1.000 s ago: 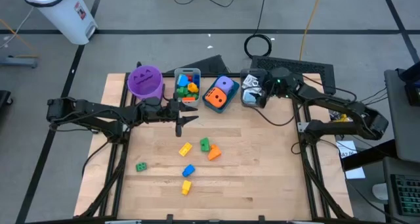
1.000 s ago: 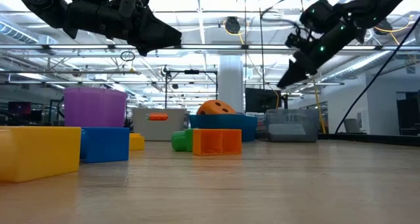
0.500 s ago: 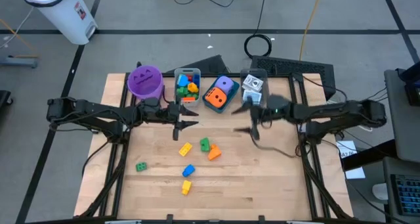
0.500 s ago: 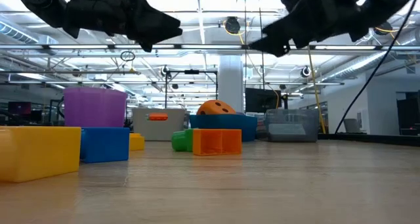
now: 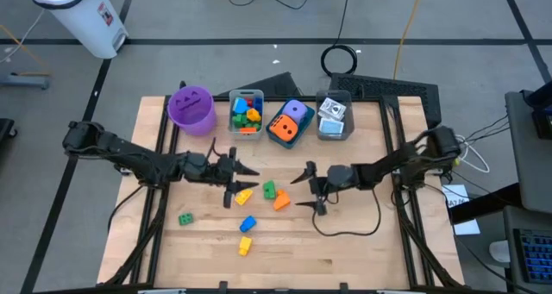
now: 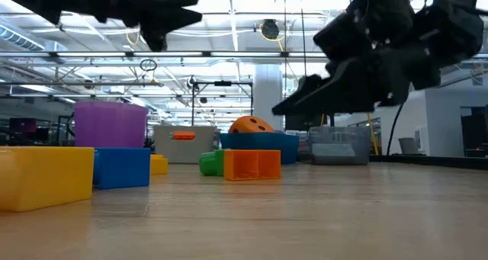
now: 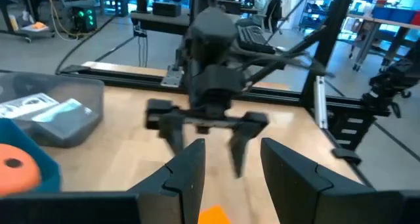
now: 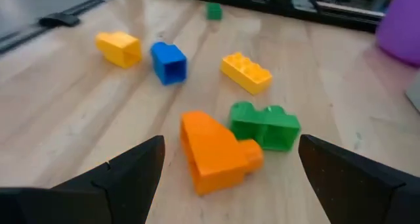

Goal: Pick & Place Toys
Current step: Put the orange game piece into the gray bin

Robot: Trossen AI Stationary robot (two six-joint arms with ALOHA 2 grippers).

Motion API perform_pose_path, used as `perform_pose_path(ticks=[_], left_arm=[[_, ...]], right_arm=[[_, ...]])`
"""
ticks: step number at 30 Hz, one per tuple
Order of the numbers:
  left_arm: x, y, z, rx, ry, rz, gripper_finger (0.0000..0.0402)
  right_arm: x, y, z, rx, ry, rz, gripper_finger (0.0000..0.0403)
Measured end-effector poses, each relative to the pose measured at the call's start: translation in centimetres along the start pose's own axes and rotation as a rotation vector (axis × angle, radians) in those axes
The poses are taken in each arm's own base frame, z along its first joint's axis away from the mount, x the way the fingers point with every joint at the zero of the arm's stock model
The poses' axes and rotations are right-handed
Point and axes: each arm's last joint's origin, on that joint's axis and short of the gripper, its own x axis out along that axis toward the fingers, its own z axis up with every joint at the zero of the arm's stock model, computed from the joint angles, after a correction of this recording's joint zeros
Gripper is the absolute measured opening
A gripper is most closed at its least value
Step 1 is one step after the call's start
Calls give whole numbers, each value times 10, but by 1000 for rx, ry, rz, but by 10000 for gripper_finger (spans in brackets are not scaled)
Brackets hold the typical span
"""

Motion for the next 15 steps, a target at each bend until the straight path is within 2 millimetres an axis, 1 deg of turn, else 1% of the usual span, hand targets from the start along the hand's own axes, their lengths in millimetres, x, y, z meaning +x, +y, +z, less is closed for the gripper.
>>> perform_pose_path(ticks=[4, 7, 12, 15], left_arm=[[-4, -20, -3, -9, -6, 1, 152], [-6, -31, -4, -27, -12, 17, 152], [-7, -41, -10, -93, -15, 96, 152], [-4, -45, -17, -121, -1, 134, 152]], right_arm=[[10, 8, -14, -3, 18, -71, 345], [18, 15, -21, 36, 44, -76, 345], [34, 29, -26, 72, 65, -42, 345], [42, 35, -26, 74, 74, -91, 345]])
